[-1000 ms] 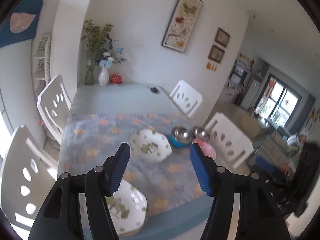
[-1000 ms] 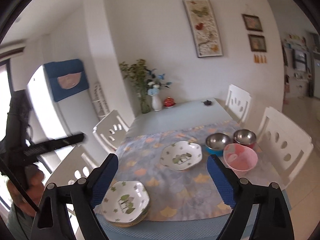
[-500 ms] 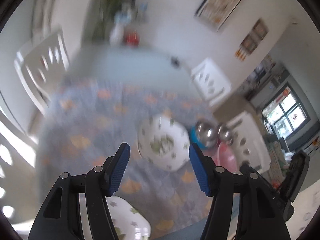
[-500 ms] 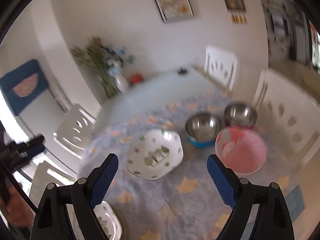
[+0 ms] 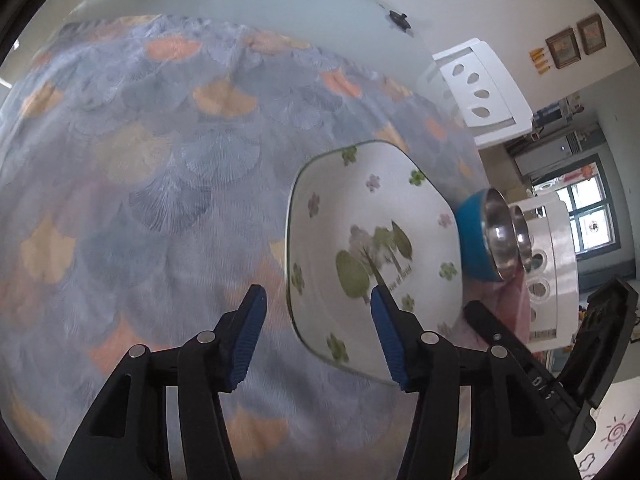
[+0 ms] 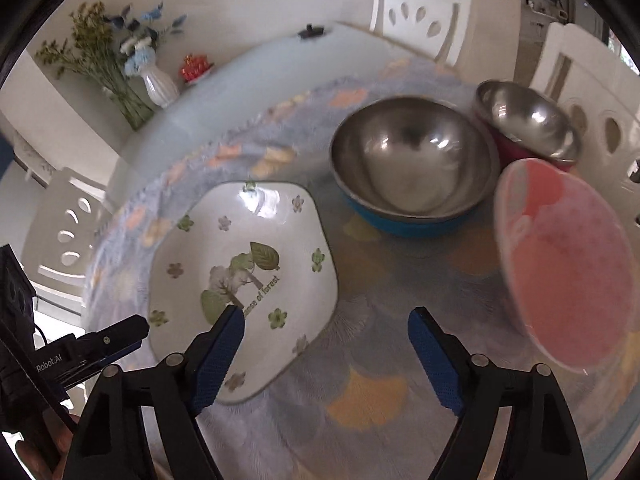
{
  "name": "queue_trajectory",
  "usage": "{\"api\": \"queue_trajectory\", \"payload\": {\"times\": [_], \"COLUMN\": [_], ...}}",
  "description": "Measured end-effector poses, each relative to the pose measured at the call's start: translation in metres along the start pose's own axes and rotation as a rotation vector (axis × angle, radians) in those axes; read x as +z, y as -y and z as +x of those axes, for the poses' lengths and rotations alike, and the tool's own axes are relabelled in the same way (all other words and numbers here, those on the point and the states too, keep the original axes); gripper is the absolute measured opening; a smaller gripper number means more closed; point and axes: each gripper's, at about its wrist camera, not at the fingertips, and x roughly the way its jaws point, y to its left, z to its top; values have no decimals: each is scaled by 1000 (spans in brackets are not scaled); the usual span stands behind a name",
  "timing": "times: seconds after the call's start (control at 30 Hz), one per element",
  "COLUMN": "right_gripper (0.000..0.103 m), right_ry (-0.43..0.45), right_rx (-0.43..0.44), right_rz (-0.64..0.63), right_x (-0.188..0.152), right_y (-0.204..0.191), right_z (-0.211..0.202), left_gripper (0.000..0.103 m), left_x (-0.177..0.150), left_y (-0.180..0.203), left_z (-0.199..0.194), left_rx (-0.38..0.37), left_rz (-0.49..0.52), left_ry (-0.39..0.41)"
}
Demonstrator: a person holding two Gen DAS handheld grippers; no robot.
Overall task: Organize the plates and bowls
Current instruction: 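Grasp the rim of the second white tree-print plate with the right tool, then lift the second white plate with the right tool and carry it onto the stack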
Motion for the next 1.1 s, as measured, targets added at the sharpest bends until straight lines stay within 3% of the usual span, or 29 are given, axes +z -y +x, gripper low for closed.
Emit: {"api": "queue_trajectory", "payload": {"times": [0.13, 0.27, 0.3, 0.4, 0.47, 0.5, 0.7, 0.83, 0.93, 1.03, 1.1], "right_gripper": [78, 60, 52, 37, 32, 32, 32, 32, 37, 38, 38], "right_ry": [-6, -17, -19, -26, -27, -18, -21, -16, -5, -4, -10], "right_rx": [-34, -57, -60, -41, -38, -63, -35, -17, -17, -17, 4], "right_rz": [4, 10, 9, -1, -31, -51, -86, -79, -130, -175, -173], "right_x": [6, 11, 12, 14, 13, 11, -9, -2, 5, 4, 3], "right_y": [-1, 2, 3, 1, -7, -12, -16, -13, -19, -22, -19], "right_z": [19, 36, 41, 47, 49, 48, 41, 46, 52, 51, 49], "left_gripper": [45, 29, 18, 15, 14, 14, 14, 14, 19, 19, 19], "left_x": [5, 12, 13, 13, 13, 14, 17, 17, 16, 9, 7], "left_y": [-5, -9, -9, -9, -11, -13, -14, -11, -3, 8, 12], "left_z": [16, 31, 34, 38, 37, 37, 32, 40, 41, 34, 23], "left_rx": [24, 12, 3, -2, -9, -11, -21, -18, -6, 54, 42], "left_rz": [0, 0, 10, 29, 30, 27, 75, 93, 140, 227, 257], "left_ry": [-27, -54, -64, -67, -70, -68, -75, -91, -89, -36, 4]}}
